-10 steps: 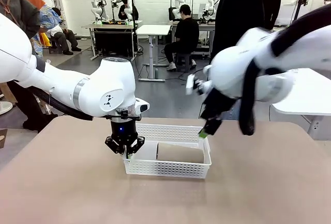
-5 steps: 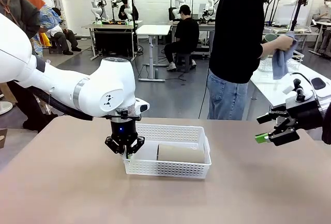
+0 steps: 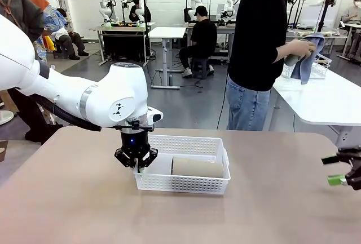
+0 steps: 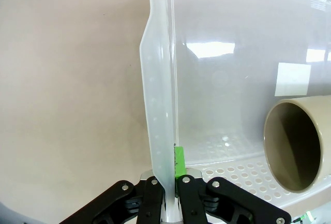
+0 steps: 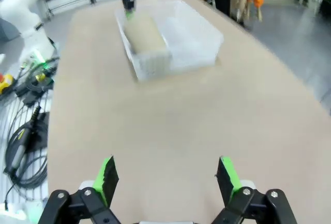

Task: Clean and organize the cups into the basket.
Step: Pick up the Organizing basket and move it to the center of the table, then pick up the Reusable plastic cup from the right side of the table and place it inside the Organizing basket, then pick up the Reusable plastic cup from the right side of the table and stack it inside the Organizing basket in the center of the table.

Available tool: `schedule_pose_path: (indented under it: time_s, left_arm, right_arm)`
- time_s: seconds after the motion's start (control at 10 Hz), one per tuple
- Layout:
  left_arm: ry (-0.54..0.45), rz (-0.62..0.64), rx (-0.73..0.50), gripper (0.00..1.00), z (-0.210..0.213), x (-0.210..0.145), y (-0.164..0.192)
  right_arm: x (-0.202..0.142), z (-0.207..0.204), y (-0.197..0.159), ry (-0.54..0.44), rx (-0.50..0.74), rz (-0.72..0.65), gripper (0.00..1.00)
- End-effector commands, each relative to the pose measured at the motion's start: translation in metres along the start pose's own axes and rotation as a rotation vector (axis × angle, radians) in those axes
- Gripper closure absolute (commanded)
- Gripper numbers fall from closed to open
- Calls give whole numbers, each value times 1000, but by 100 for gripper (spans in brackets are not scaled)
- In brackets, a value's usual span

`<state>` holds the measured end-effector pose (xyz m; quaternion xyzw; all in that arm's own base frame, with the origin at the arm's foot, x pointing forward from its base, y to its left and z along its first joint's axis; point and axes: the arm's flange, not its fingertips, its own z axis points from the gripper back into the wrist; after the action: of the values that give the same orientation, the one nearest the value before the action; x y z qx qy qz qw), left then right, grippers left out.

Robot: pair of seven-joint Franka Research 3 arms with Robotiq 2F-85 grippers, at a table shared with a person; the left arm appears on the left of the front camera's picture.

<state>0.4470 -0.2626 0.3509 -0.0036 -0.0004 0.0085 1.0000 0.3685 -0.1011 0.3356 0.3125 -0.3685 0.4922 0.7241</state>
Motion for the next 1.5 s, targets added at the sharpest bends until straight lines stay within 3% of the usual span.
schedule_pose_path:
  time_s: [0.0,1.4]
  left_arm:
    - [1,2,-2,100,0,-1,0]
    - [1,2,-2,100,0,-1,0]
  right_arm:
    - [28,-4,12,-37,-12,59,0]
    - [28,-4,12,-37,-12,59,0]
